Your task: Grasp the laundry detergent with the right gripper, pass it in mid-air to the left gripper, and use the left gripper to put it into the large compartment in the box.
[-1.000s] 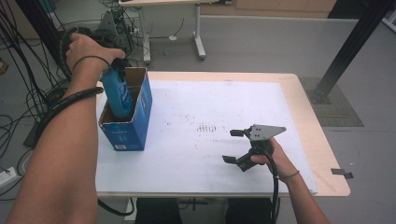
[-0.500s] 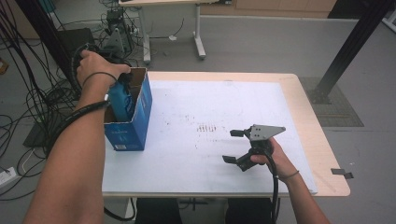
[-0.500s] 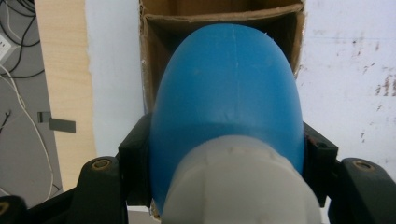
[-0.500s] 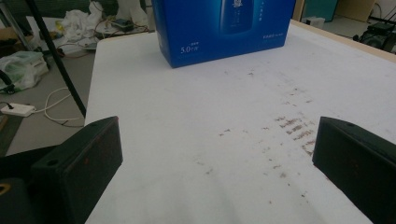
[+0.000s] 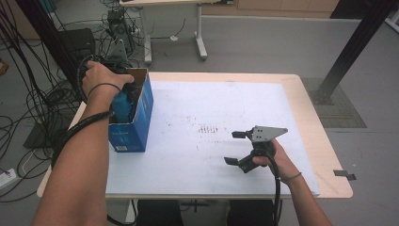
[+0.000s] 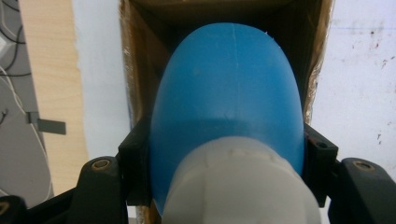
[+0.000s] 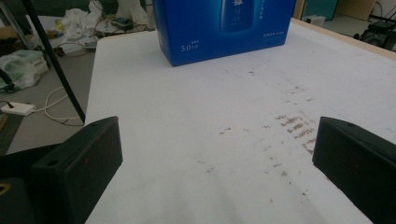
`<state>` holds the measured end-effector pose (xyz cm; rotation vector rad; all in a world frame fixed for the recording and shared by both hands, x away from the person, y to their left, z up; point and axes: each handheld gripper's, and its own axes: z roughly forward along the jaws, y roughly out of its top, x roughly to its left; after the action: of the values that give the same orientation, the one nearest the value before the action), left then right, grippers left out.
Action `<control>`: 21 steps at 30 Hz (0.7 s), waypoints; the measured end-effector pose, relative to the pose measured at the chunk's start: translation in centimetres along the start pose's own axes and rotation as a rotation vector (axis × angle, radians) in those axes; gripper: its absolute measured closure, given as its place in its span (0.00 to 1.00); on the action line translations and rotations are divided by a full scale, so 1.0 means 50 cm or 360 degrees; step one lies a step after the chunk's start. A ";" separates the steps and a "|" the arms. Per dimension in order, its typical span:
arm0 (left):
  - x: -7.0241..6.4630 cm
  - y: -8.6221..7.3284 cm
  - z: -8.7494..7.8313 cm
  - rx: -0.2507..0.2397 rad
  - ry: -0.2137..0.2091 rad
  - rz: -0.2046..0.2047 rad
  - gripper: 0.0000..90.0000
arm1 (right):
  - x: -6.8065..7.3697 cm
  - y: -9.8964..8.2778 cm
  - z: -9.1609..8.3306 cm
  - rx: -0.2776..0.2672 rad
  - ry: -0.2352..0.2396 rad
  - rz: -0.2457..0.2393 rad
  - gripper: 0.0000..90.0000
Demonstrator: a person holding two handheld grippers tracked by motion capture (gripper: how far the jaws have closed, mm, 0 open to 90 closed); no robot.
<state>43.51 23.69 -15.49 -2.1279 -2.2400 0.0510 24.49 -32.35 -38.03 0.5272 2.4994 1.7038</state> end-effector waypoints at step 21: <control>-0.008 0.003 0.066 0.0087 0.0006 0.0012 0.42 | 0.001 0.006 0.002 0.0015 0.0007 -0.0004 0.02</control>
<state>43.46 23.35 -18.81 -2.1074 -2.2022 0.1072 24.55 -32.15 -37.80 0.5213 2.5111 1.6946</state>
